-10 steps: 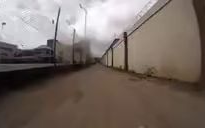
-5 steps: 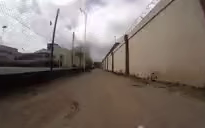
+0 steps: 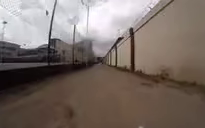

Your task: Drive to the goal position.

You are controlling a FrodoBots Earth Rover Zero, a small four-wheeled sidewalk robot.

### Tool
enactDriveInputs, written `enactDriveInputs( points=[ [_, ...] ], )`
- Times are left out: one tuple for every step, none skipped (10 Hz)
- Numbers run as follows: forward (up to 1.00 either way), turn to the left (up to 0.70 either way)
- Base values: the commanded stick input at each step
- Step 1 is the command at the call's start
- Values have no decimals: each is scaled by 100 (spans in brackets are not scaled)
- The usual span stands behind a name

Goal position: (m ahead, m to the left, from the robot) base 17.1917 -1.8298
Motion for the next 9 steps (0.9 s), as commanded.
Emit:
enactDriveInputs(
  points=[
    [100, 0],
    [100, 0],
    [100, 0],
    [100, 0],
    [100, 0],
    [100, 0],
    [100, 0],
    [100, 0],
    [100, 0]
  ],
)
